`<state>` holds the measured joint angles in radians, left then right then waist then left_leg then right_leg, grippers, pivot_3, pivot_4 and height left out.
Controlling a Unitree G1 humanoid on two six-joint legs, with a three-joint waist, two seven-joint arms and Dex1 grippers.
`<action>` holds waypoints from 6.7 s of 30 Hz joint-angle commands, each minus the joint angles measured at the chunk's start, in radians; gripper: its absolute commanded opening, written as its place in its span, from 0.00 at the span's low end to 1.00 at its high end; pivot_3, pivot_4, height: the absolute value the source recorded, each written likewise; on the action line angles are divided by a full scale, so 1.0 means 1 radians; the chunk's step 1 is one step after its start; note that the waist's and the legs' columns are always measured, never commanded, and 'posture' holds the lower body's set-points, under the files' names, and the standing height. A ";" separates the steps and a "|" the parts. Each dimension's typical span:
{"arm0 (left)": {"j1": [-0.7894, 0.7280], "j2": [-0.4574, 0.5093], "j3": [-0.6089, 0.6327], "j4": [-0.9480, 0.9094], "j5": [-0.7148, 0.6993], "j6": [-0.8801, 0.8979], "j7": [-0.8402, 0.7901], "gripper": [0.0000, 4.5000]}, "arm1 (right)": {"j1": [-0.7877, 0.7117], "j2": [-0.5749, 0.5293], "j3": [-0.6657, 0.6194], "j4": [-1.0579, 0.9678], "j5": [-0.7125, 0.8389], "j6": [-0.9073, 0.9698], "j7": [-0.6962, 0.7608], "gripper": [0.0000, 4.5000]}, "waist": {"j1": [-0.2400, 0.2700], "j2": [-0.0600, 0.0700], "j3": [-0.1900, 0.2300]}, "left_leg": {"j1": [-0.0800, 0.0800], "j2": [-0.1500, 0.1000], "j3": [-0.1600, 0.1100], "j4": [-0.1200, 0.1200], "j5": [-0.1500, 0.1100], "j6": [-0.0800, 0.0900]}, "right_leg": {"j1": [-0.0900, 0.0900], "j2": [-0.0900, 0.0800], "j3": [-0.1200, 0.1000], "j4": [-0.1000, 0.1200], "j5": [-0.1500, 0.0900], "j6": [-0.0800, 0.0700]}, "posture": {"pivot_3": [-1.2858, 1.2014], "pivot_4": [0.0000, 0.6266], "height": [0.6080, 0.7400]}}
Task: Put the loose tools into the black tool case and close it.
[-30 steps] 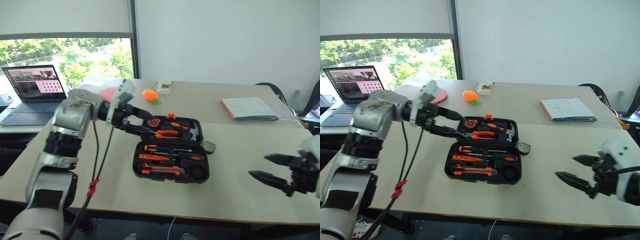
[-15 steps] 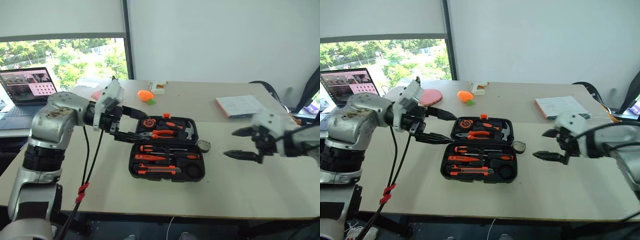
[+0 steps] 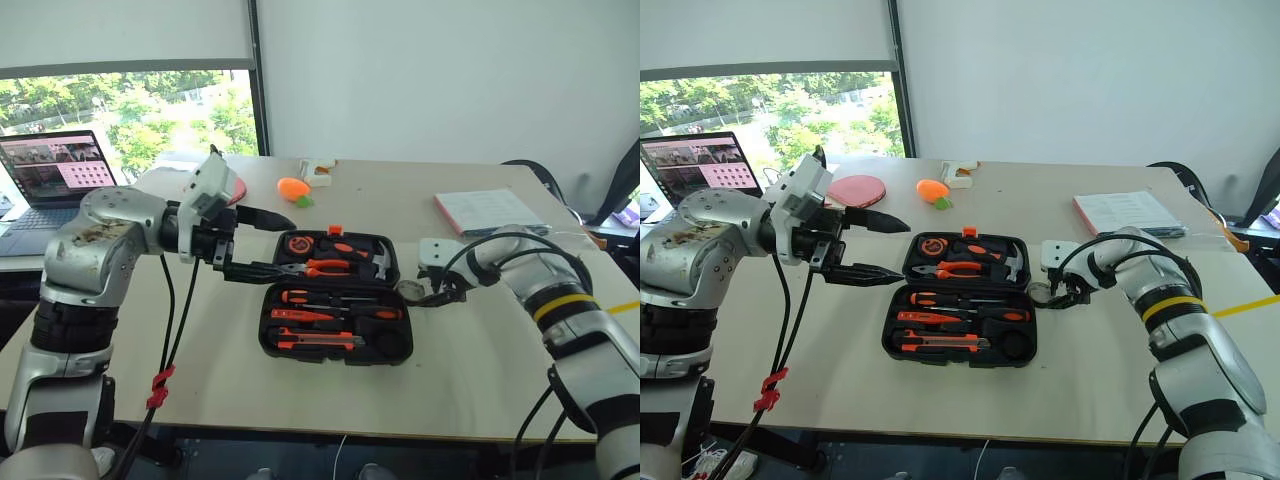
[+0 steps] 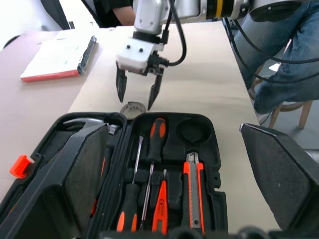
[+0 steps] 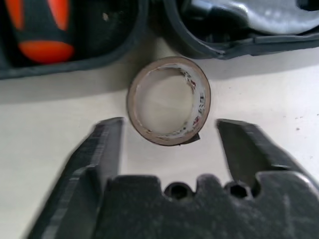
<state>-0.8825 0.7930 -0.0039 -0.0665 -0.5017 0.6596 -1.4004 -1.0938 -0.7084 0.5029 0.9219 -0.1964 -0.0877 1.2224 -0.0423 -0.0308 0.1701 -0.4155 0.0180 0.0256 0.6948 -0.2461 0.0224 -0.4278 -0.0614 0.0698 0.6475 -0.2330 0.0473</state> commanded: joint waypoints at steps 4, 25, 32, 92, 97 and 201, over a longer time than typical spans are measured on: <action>-0.010 0.025 0.008 -0.025 -0.018 -0.006 0.020 1.00 | -0.008 0.021 -0.038 0.072 -0.033 -0.084 0.025 0.15 | -0.003 0.000 0.000 | 0.001 0.000 -0.001 0.000 0.000 0.000 | 0.001 0.000 0.000 0.000 0.000 0.000 | 0.52 0.24 0.98; -0.031 0.005 -0.081 0.003 0.004 -0.056 -0.028 1.00 | 0.241 -0.146 -0.225 -0.814 0.240 0.422 0.333 0.01 | -0.002 0.003 0.002 | 0.001 0.000 -0.008 0.000 0.000 -0.001 | 0.001 0.001 0.000 0.001 0.000 0.000 | 0.52 0.24 0.98; -0.016 0.006 -0.097 0.001 0.011 -0.074 -0.036 1.00 | 0.418 -0.149 -0.186 -1.164 0.283 0.614 0.252 0.01 | 0.008 0.003 0.002 | 0.001 -0.001 -0.009 0.001 0.000 -0.001 | 0.002 0.000 -0.001 0.001 0.000 0.000 | 0.52 0.24 0.98; 0.096 -0.024 -0.274 0.301 0.402 -0.051 0.274 0.00 | 0.597 -0.132 -0.389 -1.019 0.347 0.790 -0.281 0.01 | 0.027 0.002 0.002 | -0.001 -0.001 0.000 0.001 0.000 0.000 | 0.001 0.001 -0.001 0.000 0.000 0.000 | 0.52 0.24 0.98; 0.111 -0.077 -0.301 0.327 0.428 -0.100 0.293 0.00 | 0.569 -0.096 -0.359 -0.984 0.342 0.766 -0.290 0.01 | 0.028 0.002 0.002 | -0.001 -0.001 0.000 0.001 0.000 0.000 | 0.001 0.001 -0.001 0.000 0.000 0.000 | 0.52 0.24 0.98; -0.071 -0.246 -0.130 0.498 0.168 0.694 0.582 0.00 | 0.346 0.044 -0.528 -0.777 0.676 1.356 -0.460 0.03 | 0.027 0.004 -0.001 | 0.001 -0.003 -0.008 0.000 0.002 -0.003 | 0.002 0.000 -0.001 0.000 0.003 0.001 | 0.52 0.24 0.98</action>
<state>-0.9732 0.5477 -0.1170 0.4309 -0.3216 1.3447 -0.8148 -0.7393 -0.6354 -0.0090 0.1871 0.4574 1.2623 0.7453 -0.0154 -0.0265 0.1691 -0.4150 0.0152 0.0180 0.6950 -0.2437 0.0193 -0.4253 -0.0617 0.0686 0.6475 -0.2299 0.0478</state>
